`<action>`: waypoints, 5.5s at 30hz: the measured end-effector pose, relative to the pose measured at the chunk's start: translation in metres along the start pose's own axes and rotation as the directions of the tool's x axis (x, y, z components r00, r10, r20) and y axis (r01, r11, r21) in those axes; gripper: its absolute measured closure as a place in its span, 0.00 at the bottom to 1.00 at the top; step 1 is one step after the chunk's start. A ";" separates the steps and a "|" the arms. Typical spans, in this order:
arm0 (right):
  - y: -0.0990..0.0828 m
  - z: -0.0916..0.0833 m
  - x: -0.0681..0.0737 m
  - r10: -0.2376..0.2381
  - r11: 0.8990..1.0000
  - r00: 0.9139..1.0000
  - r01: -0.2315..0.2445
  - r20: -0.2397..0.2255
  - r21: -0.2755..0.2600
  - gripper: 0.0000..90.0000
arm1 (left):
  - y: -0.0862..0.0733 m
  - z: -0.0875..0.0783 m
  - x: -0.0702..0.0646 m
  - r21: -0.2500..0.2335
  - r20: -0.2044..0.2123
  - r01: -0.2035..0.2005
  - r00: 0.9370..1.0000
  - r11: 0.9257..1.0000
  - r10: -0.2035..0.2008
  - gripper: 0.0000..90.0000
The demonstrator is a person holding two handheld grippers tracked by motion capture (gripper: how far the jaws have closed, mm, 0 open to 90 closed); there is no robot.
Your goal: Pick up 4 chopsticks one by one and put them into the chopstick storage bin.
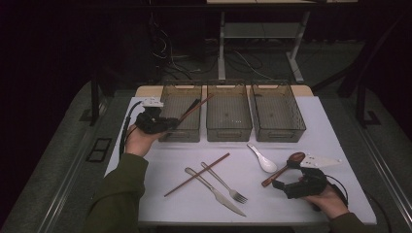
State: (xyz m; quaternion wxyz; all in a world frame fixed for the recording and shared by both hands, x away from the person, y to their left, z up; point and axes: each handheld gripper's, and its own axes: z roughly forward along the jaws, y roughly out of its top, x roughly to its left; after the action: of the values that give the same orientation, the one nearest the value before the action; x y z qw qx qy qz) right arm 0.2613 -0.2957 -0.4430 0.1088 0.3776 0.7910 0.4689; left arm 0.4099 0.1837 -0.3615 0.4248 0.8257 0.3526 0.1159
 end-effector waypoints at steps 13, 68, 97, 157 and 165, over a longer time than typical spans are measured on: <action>0.000 0.000 0.000 -0.001 1.000 1.000 0.001 -0.001 0.000 0.01 | 0.010 0.020 0.026 0.025 -0.096 0.061 0.994 0.998 -0.059 0.93; 0.000 0.000 0.000 -0.006 1.000 1.000 0.006 -0.007 0.001 0.01 | 0.014 0.039 0.041 0.018 -0.136 0.136 0.982 0.990 -0.133 0.65; 0.000 0.000 0.000 -0.005 1.000 1.000 0.005 -0.007 0.001 0.00 | 0.013 0.005 -0.005 -0.029 -0.009 0.011 1.000 1.000 -0.011 0.39; 0.000 0.000 0.001 -0.008 1.000 1.000 0.008 -0.003 0.004 0.01 | -0.069 0.032 -0.104 0.054 0.130 -0.054 0.990 0.997 0.046 0.71; 0.000 0.000 0.002 -0.009 1.000 1.000 0.009 -0.004 0.005 0.01 | -0.071 0.041 -0.107 0.095 0.157 -0.061 0.987 0.994 0.046 0.75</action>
State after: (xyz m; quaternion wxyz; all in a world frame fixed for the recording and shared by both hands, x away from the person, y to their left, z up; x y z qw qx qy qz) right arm 0.2602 -0.2946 -0.4431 0.1082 0.3732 0.7942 0.4672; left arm 0.3180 0.1128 -0.4307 0.4061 0.8614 0.3017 0.0451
